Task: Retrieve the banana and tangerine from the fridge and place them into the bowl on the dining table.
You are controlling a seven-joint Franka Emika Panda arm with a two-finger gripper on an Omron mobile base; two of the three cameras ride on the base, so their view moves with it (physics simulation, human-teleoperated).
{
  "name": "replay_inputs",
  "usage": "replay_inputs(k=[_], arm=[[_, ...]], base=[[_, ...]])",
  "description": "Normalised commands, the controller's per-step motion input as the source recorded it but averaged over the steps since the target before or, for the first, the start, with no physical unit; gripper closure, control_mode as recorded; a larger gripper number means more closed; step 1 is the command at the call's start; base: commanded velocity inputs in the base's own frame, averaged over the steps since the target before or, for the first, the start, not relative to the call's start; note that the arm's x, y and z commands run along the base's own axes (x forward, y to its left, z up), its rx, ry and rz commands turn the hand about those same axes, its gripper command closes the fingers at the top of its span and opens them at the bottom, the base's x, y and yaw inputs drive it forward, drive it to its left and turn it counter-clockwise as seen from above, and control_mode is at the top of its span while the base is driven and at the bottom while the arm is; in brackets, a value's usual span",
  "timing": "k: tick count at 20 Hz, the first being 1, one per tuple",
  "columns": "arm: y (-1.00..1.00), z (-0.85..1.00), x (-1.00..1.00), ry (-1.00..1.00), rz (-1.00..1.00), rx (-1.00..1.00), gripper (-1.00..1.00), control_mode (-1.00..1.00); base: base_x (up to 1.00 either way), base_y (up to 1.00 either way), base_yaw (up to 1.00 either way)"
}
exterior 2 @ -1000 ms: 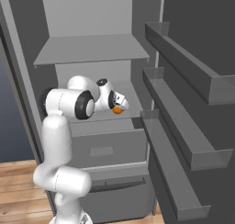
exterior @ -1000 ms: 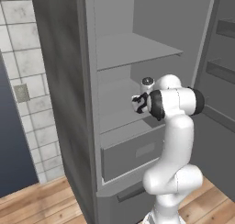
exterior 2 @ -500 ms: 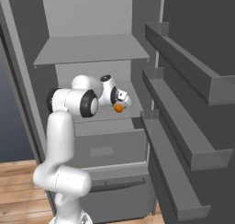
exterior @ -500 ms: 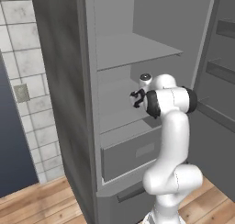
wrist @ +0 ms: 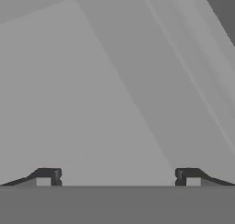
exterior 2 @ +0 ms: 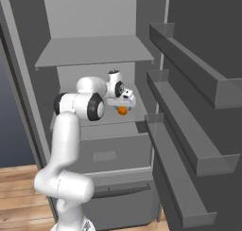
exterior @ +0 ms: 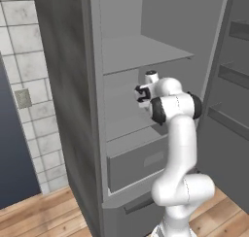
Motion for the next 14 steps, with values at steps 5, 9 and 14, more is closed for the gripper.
replay_inputs(k=[5, 9, 14], arm=[[-0.02, -0.7, -0.44, 0.24, 0.0, 0.0, -1.0, -1.0], [-0.14, -0.62, -0.82, 0.14, 0.0, 0.0, -1.0, -1.0], [-0.23, -0.52, -1.0, 0.01, 0.01, 0.0, -1.0, -1.0]], base=[[0.0, 0.0, 0.0], [0.0, 0.0, 0.0], [0.0, 0.0, 0.0]])
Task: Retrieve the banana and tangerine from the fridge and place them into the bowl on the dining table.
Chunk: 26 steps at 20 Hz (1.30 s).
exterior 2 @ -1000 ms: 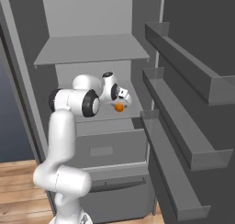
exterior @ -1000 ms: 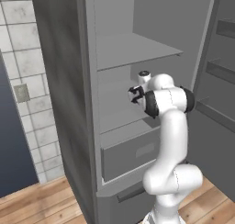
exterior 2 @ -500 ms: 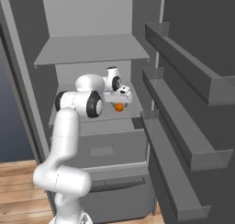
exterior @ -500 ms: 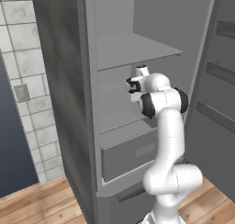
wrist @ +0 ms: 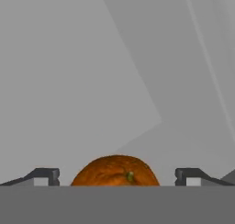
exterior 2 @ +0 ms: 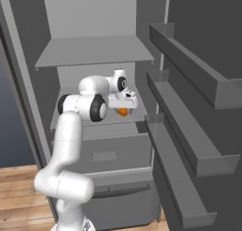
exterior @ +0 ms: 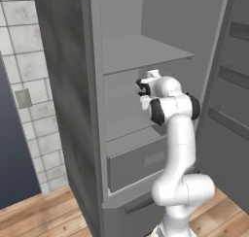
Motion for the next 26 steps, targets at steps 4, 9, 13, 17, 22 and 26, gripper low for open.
replay_inputs(k=[4, 9, 13, 17, 22, 26], arm=[[-0.21, -0.49, -1.0, -0.11, 0.01, 0.02, -1.0, -1.0], [0.01, -0.66, -0.41, -0.19, 0.01, 0.0, 1.0, -1.0], [0.08, -0.67, -0.12, -0.28, 0.02, 0.0, 1.0, -1.0], [0.0, -0.31, -0.23, -0.43, 0.04, 0.02, 1.0, -1.0], [-0.08, 0.22, -0.87, -0.47, 0.03, 0.12, 1.0, -1.0], [-0.07, 0.55, -0.96, -0.32, 0.03, 0.12, 1.0, -1.0]], base=[[0.0, 0.0, 0.0], [0.0, 0.0, 0.0], [0.0, 0.0, 0.0], [0.0, 0.0, 0.0], [0.0, 0.0, 0.0], [0.0, 0.0, 0.0]])
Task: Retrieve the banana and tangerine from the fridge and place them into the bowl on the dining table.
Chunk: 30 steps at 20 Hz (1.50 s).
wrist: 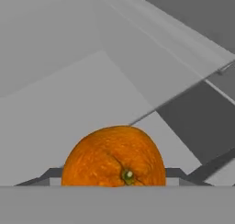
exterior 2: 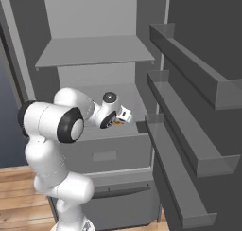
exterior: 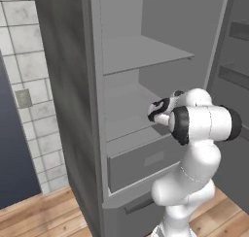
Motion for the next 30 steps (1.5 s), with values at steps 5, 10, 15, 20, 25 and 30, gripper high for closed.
replay_inputs(k=[5, 10, 15, 20, 25, 30], arm=[[-0.1, 0.89, -0.61, -0.11, 0.0, 0.12, 1.0, -1.0], [-0.22, 0.95, -0.74, -0.01, 0.0, 0.1, 1.0, -1.0], [-0.42, 0.66, -0.94, -0.03, 0.0, 0.13, 1.0, -1.0], [-0.27, 0.33, -1.0, -0.07, 0.0, 0.05, 1.0, -1.0], [-0.06, 0.56, -0.58, 0.14, 0.0, 0.0, 1.0, -1.0], [0.0, 0.58, -0.44, 0.37, 0.0, -0.03, 1.0, -1.0]], base=[[0.0, 0.0, 0.0], [0.0, 0.0, 0.0], [0.0, 0.0, 0.0], [0.0, 0.0, 0.0], [0.0, 0.0, 0.0], [0.0, 0.0, 0.0]])
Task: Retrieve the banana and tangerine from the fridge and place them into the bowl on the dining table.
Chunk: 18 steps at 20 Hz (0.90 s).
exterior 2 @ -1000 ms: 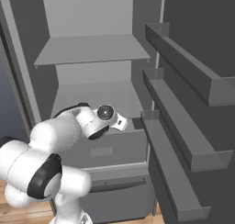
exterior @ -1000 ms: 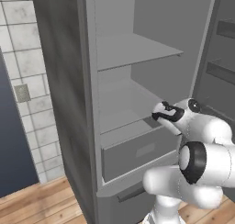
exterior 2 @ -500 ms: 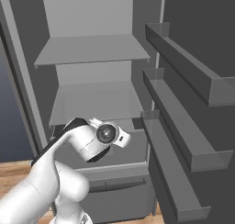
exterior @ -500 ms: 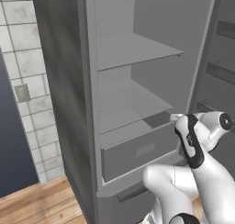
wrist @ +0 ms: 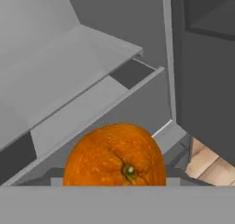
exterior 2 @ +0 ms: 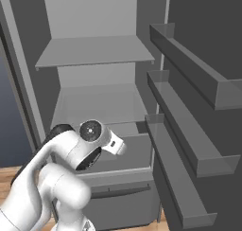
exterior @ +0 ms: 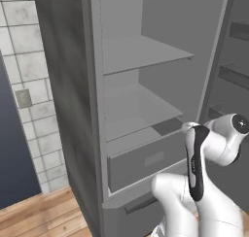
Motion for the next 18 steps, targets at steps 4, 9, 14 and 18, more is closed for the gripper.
replay_inputs(k=[4, 9, 14, 18], arm=[[0.02, 0.24, -0.33, 0.49, 0.0, -0.12, 1.0, -1.0], [0.0, 0.0, -0.05, 0.52, 0.01, -0.12, 1.0, -1.0], [0.0, 0.0, -0.07, 0.33, 0.01, -0.07, 1.0, 1.0], [0.0, 0.0, 0.0, 0.0, 0.0, 0.0, 1.0, 1.0]], base=[[0.0, 0.0, 0.0], [0.0, 0.0, 0.0], [-0.07, 0.0, 0.0], [-0.43, 0.0, 0.02]])
